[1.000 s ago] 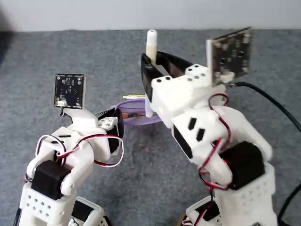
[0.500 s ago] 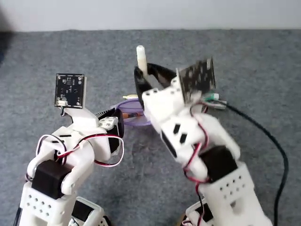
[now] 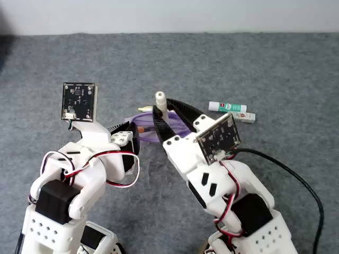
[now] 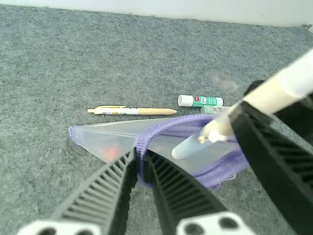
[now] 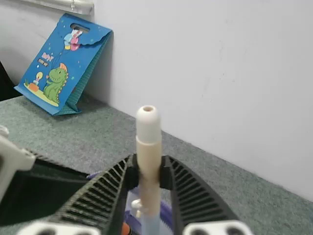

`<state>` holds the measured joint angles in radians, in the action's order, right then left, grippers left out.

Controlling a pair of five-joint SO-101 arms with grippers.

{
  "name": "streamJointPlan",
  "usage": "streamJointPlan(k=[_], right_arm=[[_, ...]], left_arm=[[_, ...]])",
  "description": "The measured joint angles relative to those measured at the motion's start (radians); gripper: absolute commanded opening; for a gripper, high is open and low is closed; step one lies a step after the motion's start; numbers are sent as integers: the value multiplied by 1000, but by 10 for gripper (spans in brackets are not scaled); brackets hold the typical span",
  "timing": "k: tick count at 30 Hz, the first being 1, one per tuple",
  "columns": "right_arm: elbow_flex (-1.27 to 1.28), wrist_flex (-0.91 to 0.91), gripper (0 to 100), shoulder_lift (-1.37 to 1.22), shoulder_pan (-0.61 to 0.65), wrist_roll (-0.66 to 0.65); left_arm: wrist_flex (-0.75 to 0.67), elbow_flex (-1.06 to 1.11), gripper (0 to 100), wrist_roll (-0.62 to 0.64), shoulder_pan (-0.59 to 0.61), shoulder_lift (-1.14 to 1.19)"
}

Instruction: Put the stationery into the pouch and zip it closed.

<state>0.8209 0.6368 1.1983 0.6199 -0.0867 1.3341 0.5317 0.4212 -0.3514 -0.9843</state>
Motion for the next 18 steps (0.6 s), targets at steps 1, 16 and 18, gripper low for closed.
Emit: streamJointPlan(k=[1, 16, 18], right_arm=[[0, 17, 192, 12, 0, 0], [-140, 295, 73, -43, -146, 0], [-164, 342, 60, -81, -232, -2]], left_arm=[[0, 0, 13, 0, 0, 0], [-2, 3, 13, 0, 0, 2], [-2, 3, 13, 0, 0, 2]])
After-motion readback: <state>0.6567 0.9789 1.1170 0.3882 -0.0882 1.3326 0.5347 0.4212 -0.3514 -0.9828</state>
